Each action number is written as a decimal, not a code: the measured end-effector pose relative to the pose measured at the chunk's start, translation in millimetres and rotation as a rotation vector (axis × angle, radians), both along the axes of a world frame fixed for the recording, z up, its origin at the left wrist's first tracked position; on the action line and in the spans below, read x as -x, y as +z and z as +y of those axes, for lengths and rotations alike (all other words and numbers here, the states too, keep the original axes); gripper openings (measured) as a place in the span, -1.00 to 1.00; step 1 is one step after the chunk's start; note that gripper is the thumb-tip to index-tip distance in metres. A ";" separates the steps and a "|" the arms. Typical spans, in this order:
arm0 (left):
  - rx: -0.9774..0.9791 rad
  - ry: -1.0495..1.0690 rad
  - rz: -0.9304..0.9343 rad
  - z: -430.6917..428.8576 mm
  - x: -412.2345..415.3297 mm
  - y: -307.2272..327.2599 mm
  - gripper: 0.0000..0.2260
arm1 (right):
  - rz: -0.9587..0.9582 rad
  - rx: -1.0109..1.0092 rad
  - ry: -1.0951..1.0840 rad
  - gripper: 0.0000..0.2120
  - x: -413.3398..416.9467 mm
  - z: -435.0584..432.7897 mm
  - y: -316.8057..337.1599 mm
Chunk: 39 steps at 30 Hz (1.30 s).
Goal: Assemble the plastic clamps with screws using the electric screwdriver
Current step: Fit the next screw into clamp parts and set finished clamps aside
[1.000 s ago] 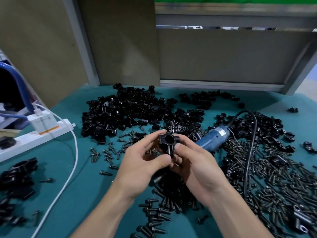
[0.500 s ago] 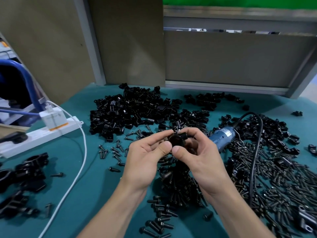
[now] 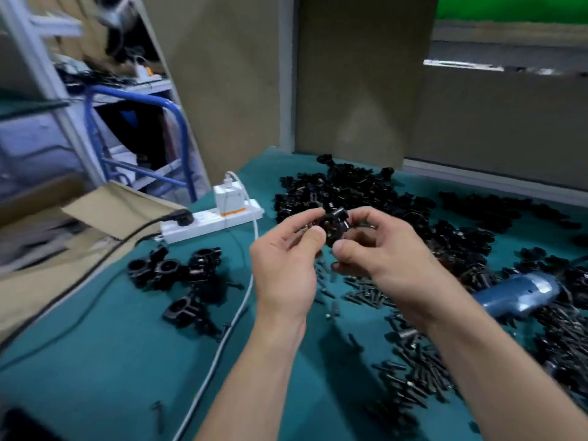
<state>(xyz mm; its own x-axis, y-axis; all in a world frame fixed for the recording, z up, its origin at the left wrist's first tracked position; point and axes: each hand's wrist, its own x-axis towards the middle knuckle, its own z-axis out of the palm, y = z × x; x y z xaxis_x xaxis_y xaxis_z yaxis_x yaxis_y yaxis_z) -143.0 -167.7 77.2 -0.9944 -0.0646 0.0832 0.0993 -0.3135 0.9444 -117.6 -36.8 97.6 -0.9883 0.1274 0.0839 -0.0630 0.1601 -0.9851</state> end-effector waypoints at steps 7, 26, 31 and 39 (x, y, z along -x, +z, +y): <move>0.594 0.484 -0.128 -106.8 -3.5 -7.6 -0.53 | 0.103 -0.641 0.179 -0.81 59.1 -137.3 -19.1; 0.616 0.624 -0.337 -148.2 7.5 -45.1 -0.46 | 0.175 -0.656 0.357 -0.39 53.8 -160.0 -39.8; 0.891 0.529 -0.339 -130.5 3.7 -40.5 -0.38 | 0.089 -0.535 -0.135 -0.62 47.1 -58.1 -20.7; 0.842 0.352 0.319 -17.6 -2.0 -25.3 -0.62 | -0.375 -1.029 -0.095 -0.01 125.9 36.1 -34.5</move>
